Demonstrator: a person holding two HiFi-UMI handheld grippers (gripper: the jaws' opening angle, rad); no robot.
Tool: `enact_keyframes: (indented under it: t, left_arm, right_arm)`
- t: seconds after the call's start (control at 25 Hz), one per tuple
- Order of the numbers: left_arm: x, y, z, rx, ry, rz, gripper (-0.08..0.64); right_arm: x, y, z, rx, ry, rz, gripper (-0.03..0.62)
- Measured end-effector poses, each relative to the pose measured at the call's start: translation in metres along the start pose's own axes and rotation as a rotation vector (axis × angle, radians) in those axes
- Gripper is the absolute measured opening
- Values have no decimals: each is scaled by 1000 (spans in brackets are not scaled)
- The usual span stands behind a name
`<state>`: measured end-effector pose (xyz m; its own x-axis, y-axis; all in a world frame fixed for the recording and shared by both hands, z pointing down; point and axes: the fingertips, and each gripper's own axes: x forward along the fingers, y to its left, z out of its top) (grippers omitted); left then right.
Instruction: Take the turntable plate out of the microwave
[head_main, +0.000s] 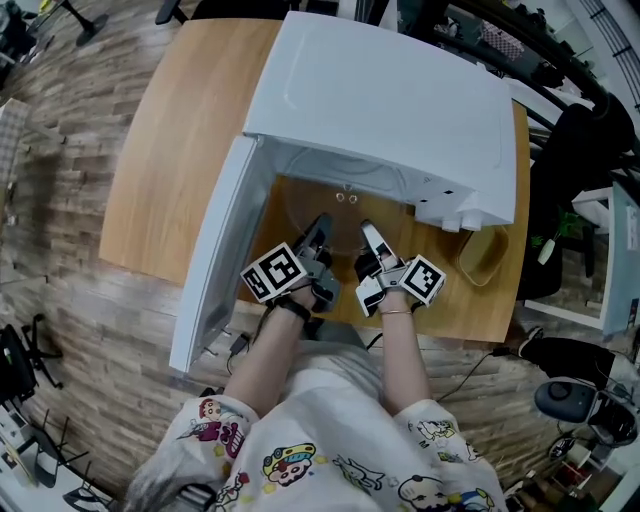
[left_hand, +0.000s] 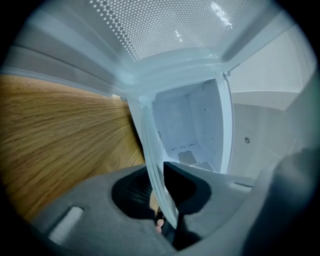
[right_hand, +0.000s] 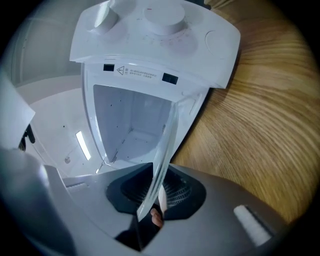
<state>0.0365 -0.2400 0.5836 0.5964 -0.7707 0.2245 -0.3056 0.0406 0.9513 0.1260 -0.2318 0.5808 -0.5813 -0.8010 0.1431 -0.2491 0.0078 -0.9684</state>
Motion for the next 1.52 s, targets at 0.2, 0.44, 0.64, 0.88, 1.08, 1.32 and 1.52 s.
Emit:
enact_keyframes:
  t: [0.2,0.44,0.64,0.88,1.08,1.32,1.52]
  left_arm:
    - [-11,-5,-5,-3,8,-14,49]
    - [-48,-14,-23,-3,11,-23,49]
    - [-75,-30,-37,9,16,-50,49]
    - [-112,-54,-60,27,29,-85,48]
    - [-141,-75,-81,33,44,-120,46]
    - [-177,-100,-105,42,58,-159,45]
    - [-202,-114,-127,44,75,-185,44]
  right_arm:
    - [-10,4,-6,-9,-9,12,75]
    - [-40,21,-33,-2,-8,25,76]
    - [-66,34,-46,-27,2,30,77]
    - [-102,62,-66,-37,10,79,79]
    - [-135,84,-79,-52,11,103,80]
    - [-174,111,-98,-76,-2,131,81]
    - [-206,125,-110,-95,-7,140,81]
